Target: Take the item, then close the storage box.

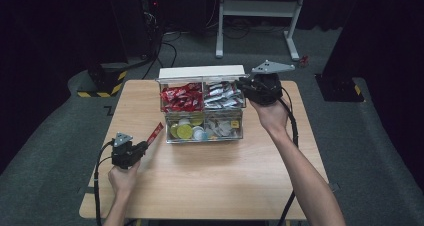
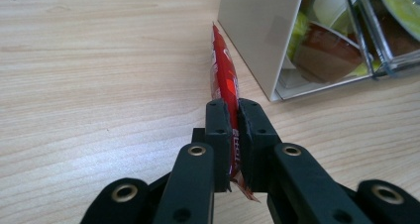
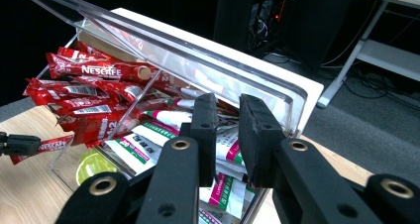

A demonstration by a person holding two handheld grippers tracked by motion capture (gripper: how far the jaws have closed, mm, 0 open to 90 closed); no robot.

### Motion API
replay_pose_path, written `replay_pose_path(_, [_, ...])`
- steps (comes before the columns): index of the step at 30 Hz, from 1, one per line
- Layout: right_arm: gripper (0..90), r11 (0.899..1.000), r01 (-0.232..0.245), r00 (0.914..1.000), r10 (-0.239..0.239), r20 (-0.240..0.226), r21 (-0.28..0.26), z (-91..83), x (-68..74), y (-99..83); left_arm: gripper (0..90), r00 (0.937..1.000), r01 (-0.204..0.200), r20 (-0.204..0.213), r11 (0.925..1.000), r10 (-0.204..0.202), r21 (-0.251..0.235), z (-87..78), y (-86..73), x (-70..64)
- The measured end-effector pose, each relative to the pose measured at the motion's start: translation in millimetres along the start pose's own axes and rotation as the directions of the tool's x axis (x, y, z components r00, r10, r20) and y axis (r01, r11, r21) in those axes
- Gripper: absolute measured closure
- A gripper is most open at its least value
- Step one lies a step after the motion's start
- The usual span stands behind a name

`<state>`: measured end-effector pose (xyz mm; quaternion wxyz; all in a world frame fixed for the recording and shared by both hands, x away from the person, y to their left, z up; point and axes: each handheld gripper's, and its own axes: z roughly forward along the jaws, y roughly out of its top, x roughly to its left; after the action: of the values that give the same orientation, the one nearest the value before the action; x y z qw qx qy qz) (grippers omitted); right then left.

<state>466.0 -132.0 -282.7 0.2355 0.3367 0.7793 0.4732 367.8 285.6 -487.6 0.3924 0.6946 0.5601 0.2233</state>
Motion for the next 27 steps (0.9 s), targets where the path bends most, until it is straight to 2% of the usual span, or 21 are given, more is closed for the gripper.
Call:
replay_pose_path(9, [77.2, 1.0, 0.002, 1.0, -0.002, -0.002, -0.001, -0.5, 0.2, 0.3, 83.8, 0.9994, -0.031, -0.011, 0.9989, 0.032, 0.035, 10.1, -3.3, -3.8])
replay_pose_path(17, [77.2, 1.0, 0.001, 1.0, -0.001, -0.002, -0.003, -0.9, 0.6, 0.2, 82.1, 0.9999, -0.015, -0.001, 0.9989, 0.015, 0.044, 10.8, -7.4, -1.4])
replay_pose_path(21, [77.1, 1.0, 0.0, 1.0, 0.0, -0.001, -0.003, -0.9, 0.8, 0.2, 74.9, 0.9996, -0.001, 0.027, 0.9989, 0.0, 0.046, 8.6, -10.5, 0.6])
replay_pose_path(27, [77.1, 1.0, 0.003, 1.0, -0.003, -0.006, -0.011, -0.9, 0.2, -1.4, 57.2, 0.9994, 0.017, 0.028, 0.9989, -0.019, 0.042, 1.4, -12.3, 3.6])
